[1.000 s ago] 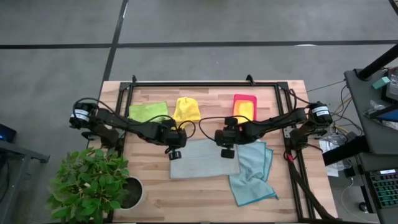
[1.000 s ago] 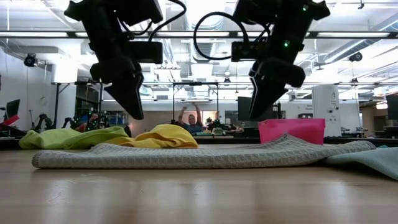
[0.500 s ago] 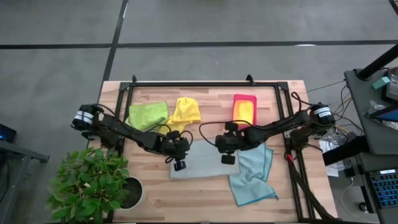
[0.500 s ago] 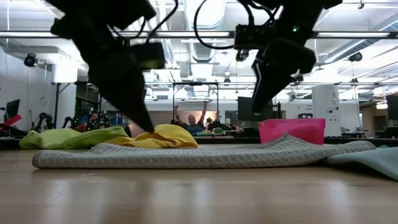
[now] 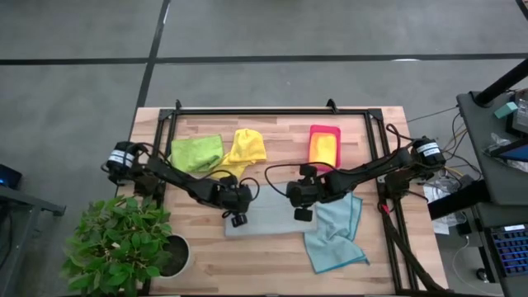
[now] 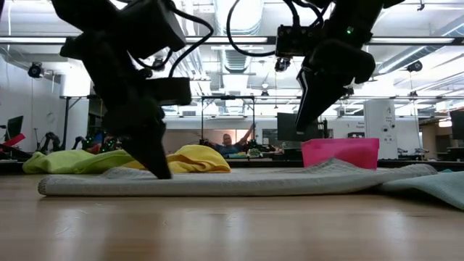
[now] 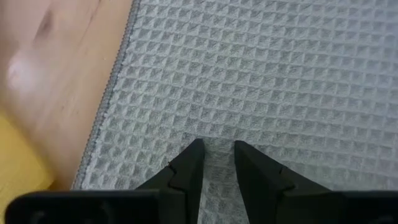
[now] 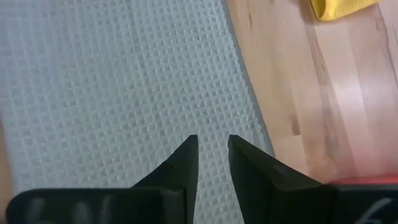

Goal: Fold microfiber towels
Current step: Fold the gray microfiber towel

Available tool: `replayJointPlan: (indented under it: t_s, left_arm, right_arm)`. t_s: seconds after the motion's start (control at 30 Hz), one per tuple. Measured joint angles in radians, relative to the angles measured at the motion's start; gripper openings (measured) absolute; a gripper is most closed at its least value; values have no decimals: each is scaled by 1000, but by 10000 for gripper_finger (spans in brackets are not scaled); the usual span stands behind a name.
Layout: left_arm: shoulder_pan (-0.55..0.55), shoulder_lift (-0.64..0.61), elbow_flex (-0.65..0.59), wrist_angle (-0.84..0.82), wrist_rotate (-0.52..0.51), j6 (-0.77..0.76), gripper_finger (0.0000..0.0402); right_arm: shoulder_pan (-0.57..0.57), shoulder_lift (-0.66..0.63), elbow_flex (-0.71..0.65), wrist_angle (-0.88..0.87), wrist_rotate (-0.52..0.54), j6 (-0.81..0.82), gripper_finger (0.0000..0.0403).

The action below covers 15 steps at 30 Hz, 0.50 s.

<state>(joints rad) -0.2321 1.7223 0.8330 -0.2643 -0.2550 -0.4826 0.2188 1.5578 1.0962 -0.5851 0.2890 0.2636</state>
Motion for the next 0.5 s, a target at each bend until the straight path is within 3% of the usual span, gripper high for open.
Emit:
replayJointPlan:
  t_s: [0.33, 0.5]
  left_arm:
    - [1, -40, -4, -183, 3, -50, 80]
    - [1, -69, -5, -217, 11, -71, 80]
  right_arm:
    - [-1, 0, 0, 0, 0, 41, 96]
    - [-3, 0, 0, 0, -1, 165, 103]
